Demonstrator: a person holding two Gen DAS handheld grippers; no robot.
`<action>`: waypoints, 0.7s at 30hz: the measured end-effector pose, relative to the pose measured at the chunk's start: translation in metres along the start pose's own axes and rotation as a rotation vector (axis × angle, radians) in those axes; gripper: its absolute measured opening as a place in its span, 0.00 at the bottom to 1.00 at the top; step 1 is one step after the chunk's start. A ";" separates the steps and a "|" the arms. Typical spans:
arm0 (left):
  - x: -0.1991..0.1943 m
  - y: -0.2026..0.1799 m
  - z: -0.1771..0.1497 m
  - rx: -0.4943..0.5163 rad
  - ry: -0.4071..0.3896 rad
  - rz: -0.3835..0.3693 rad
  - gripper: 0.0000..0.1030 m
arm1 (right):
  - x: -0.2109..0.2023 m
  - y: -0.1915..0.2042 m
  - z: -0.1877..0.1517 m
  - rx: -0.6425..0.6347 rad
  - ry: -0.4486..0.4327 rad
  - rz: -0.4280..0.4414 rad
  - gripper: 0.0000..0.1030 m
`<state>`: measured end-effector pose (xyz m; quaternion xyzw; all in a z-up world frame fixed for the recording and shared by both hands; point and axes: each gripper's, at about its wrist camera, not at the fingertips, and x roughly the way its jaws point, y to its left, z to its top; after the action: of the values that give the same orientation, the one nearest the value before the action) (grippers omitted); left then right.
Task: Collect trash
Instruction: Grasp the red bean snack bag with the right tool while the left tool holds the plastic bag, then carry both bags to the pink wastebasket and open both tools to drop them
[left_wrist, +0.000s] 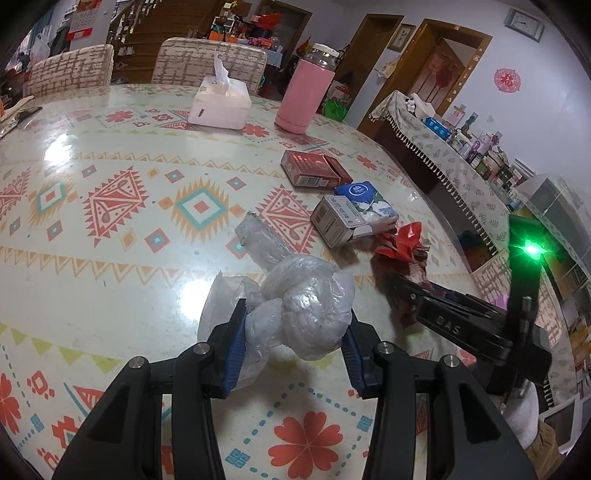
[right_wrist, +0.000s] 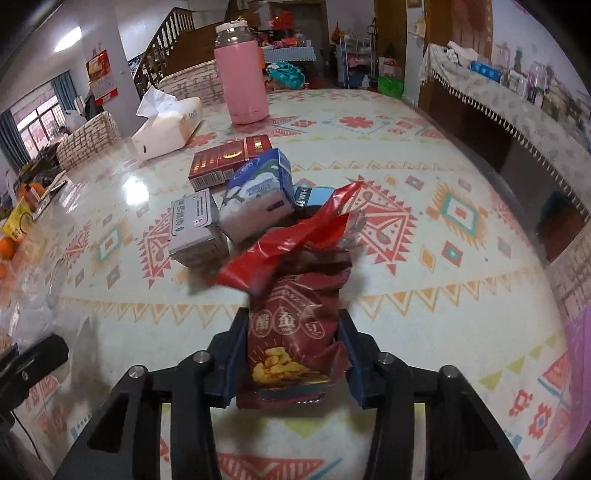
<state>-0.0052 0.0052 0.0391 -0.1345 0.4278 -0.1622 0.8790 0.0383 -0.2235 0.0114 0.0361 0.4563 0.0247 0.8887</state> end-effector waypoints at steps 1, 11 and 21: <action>0.000 0.000 0.000 0.001 0.001 0.000 0.43 | -0.004 0.001 -0.002 -0.012 0.001 0.000 0.42; 0.000 -0.002 -0.002 0.007 0.002 0.002 0.43 | -0.069 0.011 -0.038 -0.258 -0.120 -0.199 0.38; 0.000 -0.004 -0.003 0.015 0.003 0.004 0.43 | -0.122 -0.032 -0.073 -0.081 -0.154 -0.038 0.38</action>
<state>-0.0081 0.0016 0.0383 -0.1267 0.4281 -0.1638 0.8797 -0.0921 -0.2615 0.0648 -0.0067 0.3858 0.0232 0.9223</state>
